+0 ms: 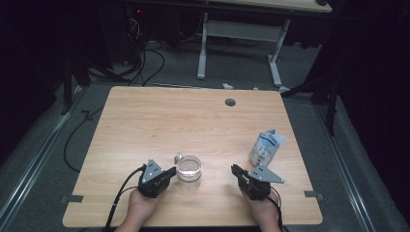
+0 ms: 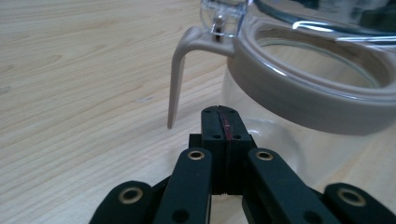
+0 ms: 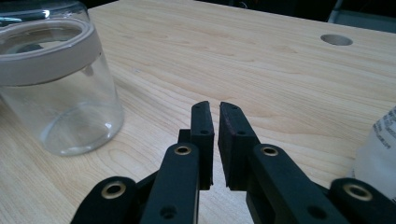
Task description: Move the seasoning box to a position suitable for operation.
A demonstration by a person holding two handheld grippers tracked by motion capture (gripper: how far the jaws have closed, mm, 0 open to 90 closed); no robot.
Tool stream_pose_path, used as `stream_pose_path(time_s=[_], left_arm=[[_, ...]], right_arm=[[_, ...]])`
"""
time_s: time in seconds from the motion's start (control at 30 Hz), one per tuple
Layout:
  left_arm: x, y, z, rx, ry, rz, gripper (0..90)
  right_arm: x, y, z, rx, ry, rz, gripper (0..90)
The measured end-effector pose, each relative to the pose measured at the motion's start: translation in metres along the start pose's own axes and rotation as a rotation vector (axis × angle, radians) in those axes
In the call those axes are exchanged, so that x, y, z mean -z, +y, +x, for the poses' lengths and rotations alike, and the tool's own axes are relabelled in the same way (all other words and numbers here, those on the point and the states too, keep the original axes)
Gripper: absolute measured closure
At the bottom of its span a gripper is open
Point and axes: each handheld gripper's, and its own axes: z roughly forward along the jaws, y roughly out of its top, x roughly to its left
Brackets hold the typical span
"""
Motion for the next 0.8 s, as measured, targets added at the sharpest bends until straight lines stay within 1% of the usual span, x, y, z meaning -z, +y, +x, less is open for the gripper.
stream_pose_path(time_s=[0.13,0.2,0.3,0.37,0.43,0.47,0.5,0.53,0.6,0.63,0.73,0.8], left_arm=[[0.008,-0.002,-0.006,-0.012,-0.015,0.0,89.1],[0.012,-0.001,-0.006,-0.012,-0.009,-0.003,87.3],[0.013,0.003,-0.005,-0.003,0.014,-0.01,82.2],[0.014,0.005,-0.003,-0.009,0.024,-0.021,79.6],[0.014,0.006,-0.002,-0.003,0.022,-0.027,75.9],[0.014,0.006,-0.001,0.002,0.02,-0.014,73.7],[0.014,0.006,-0.001,0.008,0.018,-0.017,72.3],[0.016,0.005,0.0,0.003,0.017,-0.016,72.0],[0.017,0.004,0.0,-0.024,0.015,0.006,69.1],[0.017,0.005,0.001,-0.035,0.017,0.026,67.5],[0.021,0.01,0.003,-0.008,0.011,0.016,64.2],[0.022,0.011,0.002,-0.027,0.013,0.004,61.4]], right_arm=[[-0.002,0.0,0.003,0.01,0.006,0.006,83.3],[-0.003,0.0,0.004,0.021,0.007,0.009,82.8],[-0.004,-0.001,0.006,0.027,0.009,0.018,81.3],[-0.006,-0.001,0.007,0.038,0.008,0.028,81.2],[-0.008,-0.002,0.009,0.048,0.008,0.04,80.3],[-0.009,-0.002,0.011,0.05,0.008,0.044,79.7],[-0.01,-0.002,0.011,0.055,0.009,0.046,79.1],[-0.01,-0.002,0.013,0.053,0.007,0.05,78.3],[-0.011,-0.002,0.015,0.053,0.005,0.055,77.1],[-0.012,-0.001,0.017,0.052,0.001,0.058,76.1],[-0.013,0.0,0.019,0.054,-0.004,0.061,72.9],[-0.012,0.002,0.02,0.059,-0.011,0.057,70.6]])
